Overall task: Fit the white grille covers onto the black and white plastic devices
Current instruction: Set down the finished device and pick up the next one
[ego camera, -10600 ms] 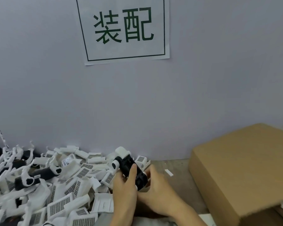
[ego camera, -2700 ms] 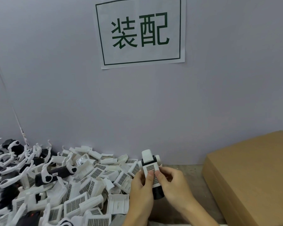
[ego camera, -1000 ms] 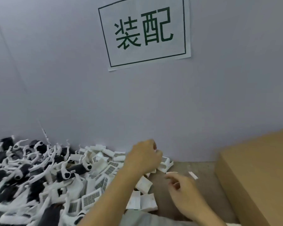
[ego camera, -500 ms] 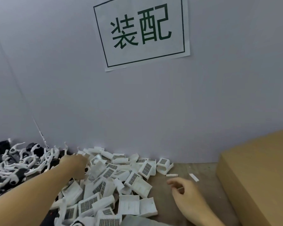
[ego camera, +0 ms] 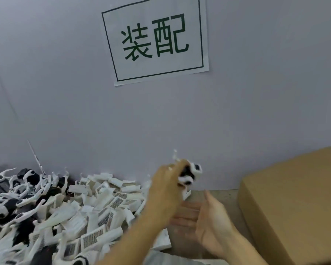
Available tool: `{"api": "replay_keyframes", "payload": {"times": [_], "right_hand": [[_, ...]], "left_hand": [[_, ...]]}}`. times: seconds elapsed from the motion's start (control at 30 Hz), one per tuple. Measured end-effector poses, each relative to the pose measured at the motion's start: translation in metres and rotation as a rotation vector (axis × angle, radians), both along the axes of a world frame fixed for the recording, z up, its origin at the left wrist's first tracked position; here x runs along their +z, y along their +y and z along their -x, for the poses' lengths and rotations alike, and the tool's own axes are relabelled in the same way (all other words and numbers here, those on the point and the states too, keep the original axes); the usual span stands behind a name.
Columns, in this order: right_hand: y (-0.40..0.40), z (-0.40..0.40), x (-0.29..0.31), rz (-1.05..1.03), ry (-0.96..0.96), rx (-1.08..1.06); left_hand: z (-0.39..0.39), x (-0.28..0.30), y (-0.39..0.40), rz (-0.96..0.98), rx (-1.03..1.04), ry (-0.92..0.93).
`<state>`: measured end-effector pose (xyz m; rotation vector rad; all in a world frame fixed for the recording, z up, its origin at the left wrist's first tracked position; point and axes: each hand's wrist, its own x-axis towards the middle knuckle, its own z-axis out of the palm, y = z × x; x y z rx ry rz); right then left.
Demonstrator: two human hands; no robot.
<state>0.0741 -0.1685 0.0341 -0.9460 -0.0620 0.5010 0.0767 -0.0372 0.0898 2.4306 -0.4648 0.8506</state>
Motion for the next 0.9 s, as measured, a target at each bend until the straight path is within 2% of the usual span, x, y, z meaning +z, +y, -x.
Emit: {"api": "replay_keyframes", "payload": {"times": [0.1, 0.2, 0.27, 0.33, 0.4, 0.47, 0.53, 0.67, 0.8, 0.9], "right_hand": [[-0.023, -0.006, 0.003, -0.209, 0.078, -0.114], [-0.038, -0.013, 0.003, -0.260, 0.030, -0.283], [-0.036, -0.014, 0.002, -0.272, -0.021, -0.284], [-0.029, -0.014, 0.003, -0.254, -0.073, -0.260], [-0.024, -0.015, 0.002, -0.187, -0.125, -0.285], [-0.021, -0.016, -0.001, -0.054, -0.156, -0.356], [-0.016, -0.016, -0.006, 0.105, -0.214, -0.423], [-0.004, -0.012, -0.013, 0.340, -0.438, -0.505], [0.002, -0.003, -0.013, 0.508, -0.650, -0.462], [0.006, 0.005, -0.010, 0.622, -0.861, -0.424]], "left_hand": [[0.018, -0.056, -0.047, 0.013, -0.077, 0.117], [0.023, -0.078, -0.058, 0.079, -0.140, 0.095], [0.026, -0.074, -0.056, 0.365, -0.238, 0.104], [0.028, -0.066, -0.050, 0.698, -0.269, 0.194], [0.027, -0.063, -0.043, 0.901, -0.215, 0.255], [0.022, -0.068, -0.033, 1.019, -0.107, 0.245], [0.018, -0.070, -0.027, 0.969, -0.033, 0.257], [0.021, -0.069, -0.034, 0.829, -0.165, 0.368], [0.020, -0.067, -0.027, 0.989, -0.114, 0.287], [0.014, -0.070, -0.018, 1.198, -0.038, 0.340]]}}
